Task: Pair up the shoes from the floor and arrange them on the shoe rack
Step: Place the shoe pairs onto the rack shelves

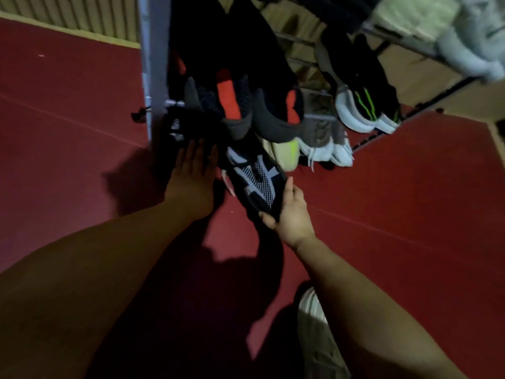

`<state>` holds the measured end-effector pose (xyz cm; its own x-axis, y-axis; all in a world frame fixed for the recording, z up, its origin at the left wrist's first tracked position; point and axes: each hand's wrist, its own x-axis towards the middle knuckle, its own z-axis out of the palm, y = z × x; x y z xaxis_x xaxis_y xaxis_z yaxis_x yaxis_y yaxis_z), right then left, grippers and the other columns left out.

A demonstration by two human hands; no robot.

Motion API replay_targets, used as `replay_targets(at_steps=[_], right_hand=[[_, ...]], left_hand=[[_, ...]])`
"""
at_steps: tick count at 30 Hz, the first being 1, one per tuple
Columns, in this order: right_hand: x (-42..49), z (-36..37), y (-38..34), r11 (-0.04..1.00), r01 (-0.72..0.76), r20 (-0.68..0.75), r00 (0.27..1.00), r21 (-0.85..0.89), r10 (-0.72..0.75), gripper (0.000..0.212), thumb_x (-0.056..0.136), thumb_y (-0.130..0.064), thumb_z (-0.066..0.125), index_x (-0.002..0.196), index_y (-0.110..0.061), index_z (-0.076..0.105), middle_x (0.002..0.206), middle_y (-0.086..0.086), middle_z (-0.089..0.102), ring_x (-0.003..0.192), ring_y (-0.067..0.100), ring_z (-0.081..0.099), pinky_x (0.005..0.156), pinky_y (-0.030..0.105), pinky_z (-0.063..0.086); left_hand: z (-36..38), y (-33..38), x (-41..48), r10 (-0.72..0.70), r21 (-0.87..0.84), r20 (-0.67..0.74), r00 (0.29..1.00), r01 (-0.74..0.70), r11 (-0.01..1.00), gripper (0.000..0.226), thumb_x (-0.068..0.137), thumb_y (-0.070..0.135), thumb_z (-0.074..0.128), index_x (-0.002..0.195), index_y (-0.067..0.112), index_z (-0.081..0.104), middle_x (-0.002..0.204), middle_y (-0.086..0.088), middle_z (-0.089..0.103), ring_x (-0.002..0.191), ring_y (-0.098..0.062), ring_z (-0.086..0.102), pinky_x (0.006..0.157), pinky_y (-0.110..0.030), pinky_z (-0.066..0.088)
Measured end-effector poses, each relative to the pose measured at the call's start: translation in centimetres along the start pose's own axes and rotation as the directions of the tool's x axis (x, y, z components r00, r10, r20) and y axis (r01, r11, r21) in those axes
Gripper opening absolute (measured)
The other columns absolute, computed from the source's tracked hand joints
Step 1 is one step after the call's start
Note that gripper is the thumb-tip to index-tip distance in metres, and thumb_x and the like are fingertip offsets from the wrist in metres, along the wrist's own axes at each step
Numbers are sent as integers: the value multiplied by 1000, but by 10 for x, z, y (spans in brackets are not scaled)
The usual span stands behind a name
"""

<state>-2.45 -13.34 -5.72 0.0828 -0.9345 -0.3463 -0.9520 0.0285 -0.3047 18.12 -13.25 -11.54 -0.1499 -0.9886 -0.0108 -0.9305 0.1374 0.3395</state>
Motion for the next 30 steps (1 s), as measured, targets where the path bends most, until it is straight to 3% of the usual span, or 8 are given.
replay_targets(at_steps=[4,6,11,14,17,25,27,30], right_hand=[[-53,-5,55,996,-59,155,987,61,49,107,83,-25,71,150,-9,-10,156,13,5,144,25,10,108,17,8],[-65,-10,87,998,-58,227,972,-21,61,108,81,-22,73,149,-7,-11,156,16,4,145,27,8,108,14,6],[-69,-12,144,954,-54,337,929,-295,157,104,84,-31,68,151,-17,-10,158,13,3,144,34,10,116,41,14],[-67,5,140,947,-114,284,937,-299,203,106,81,-44,67,150,-27,-12,159,8,-1,146,30,-1,115,50,6],[-50,26,114,977,-71,248,961,-200,120,116,75,-53,70,149,-28,-15,159,8,-7,146,25,-11,115,49,-5],[-4,27,69,919,132,229,972,-371,-47,100,81,-29,67,152,-24,-3,144,10,31,132,32,33,112,51,12],[-2,22,72,857,261,242,956,-443,-166,93,84,-20,63,152,-24,0,143,10,32,129,32,34,111,51,13],[0,17,81,707,539,260,842,-459,-473,69,91,-10,46,151,-29,16,146,11,35,137,30,29,109,54,12]], left_hand=[[11,21,-8,204,46,-27,979,-203,978,76,78,46,37,143,6,31,139,-39,35,127,-56,35,115,-47,3],[15,30,-12,346,59,-52,937,-343,937,72,78,46,36,142,14,30,141,-38,33,127,-57,35,112,-58,13],[19,40,-6,574,191,-32,819,-558,807,100,64,31,75,147,18,21,143,-35,31,129,-54,30,113,-48,5],[16,57,-6,434,249,334,837,-522,816,118,74,44,71,147,19,-19,155,-26,7,142,-44,8,116,-46,2],[21,71,-12,170,306,567,806,-398,865,105,85,52,55,145,22,-26,156,-17,-16,144,-36,-13,116,-48,-2],[6,44,-18,97,286,258,961,-172,943,105,75,32,73,151,13,3,155,-27,-1,143,-46,-2,114,-53,-1],[2,28,-15,96,279,96,991,-119,953,89,69,26,72,146,7,32,147,-35,25,134,-55,22,109,-62,12],[-9,11,-10,-90,298,-31,995,95,950,72,82,26,54,147,6,29,143,-33,31,135,-52,23,111,-60,14]])
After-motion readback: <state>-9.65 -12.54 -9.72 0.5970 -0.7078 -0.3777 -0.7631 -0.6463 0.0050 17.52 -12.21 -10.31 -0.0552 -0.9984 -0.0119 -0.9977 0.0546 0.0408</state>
